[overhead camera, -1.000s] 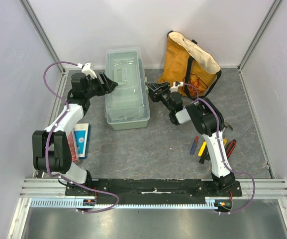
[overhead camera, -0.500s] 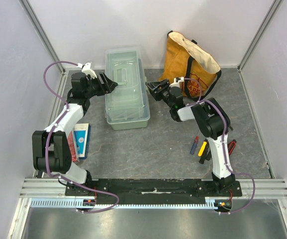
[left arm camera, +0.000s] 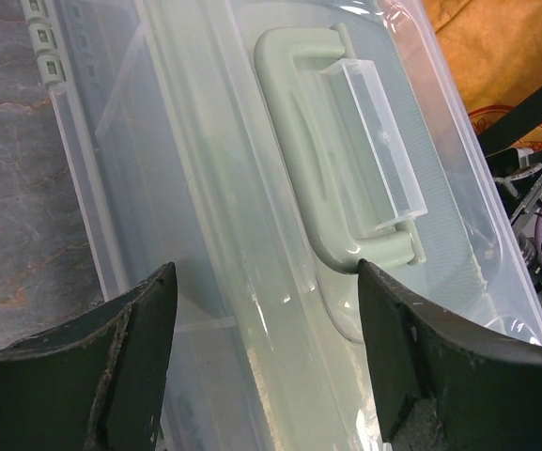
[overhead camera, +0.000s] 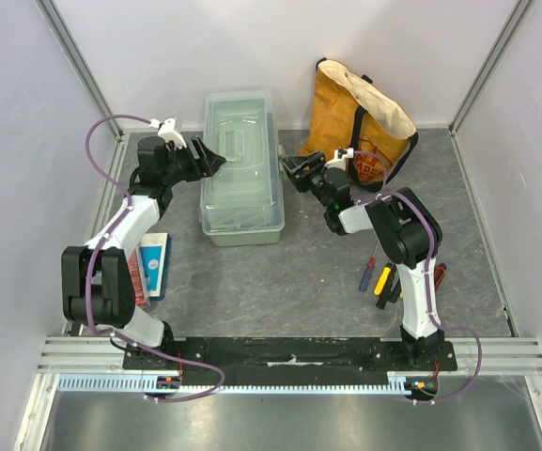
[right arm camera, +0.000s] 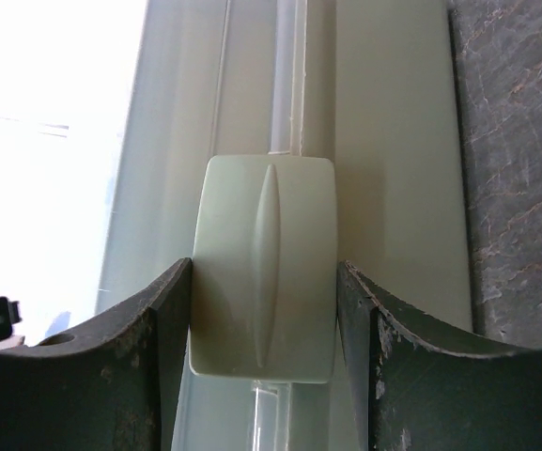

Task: Pack the tool kit

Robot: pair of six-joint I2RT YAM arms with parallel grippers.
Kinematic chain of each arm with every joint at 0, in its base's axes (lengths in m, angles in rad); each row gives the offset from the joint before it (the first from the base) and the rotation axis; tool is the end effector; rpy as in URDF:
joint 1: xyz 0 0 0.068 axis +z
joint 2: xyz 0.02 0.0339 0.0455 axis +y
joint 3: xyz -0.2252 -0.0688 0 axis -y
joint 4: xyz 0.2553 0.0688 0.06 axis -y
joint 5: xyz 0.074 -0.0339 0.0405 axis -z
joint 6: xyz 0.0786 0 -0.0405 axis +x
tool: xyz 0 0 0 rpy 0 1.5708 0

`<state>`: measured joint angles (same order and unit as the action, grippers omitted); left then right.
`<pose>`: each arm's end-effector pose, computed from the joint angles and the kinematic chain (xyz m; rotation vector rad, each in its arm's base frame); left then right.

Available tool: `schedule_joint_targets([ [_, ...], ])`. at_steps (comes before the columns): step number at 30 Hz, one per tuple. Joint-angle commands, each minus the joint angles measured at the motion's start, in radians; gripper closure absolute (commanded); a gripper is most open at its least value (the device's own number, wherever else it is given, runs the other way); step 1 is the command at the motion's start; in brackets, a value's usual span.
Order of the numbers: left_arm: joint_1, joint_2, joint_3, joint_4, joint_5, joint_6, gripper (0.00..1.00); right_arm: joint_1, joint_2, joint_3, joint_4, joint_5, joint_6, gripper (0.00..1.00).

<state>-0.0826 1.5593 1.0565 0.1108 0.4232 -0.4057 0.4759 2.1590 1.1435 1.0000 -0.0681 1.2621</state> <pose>0.4006 -0.0656 0.2126 -0.0377 1.9983 -0.7322 0.4268 0.2260 0.1132 0.6244 1.6610 1.3726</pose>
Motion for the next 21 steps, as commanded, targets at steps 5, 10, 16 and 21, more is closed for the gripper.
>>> schedule_joint_targets([
  [5,-0.184,0.131,-0.136,-0.481,0.232,0.001,0.28,0.144,0.019,-0.099,0.460,-0.305,0.272,0.49],
  [10,-0.180,0.128,-0.133,-0.481,0.201,-0.025,0.28,0.127,0.030,-0.198,0.561,-0.208,0.359,0.17],
  [16,-0.161,0.107,-0.116,-0.491,0.175,-0.036,0.28,0.101,-0.007,-0.292,0.586,-0.156,0.347,0.02],
  [21,-0.143,0.074,-0.049,-0.539,0.155,-0.016,0.27,0.066,-0.134,-0.381,0.485,-0.136,0.255,0.02],
])
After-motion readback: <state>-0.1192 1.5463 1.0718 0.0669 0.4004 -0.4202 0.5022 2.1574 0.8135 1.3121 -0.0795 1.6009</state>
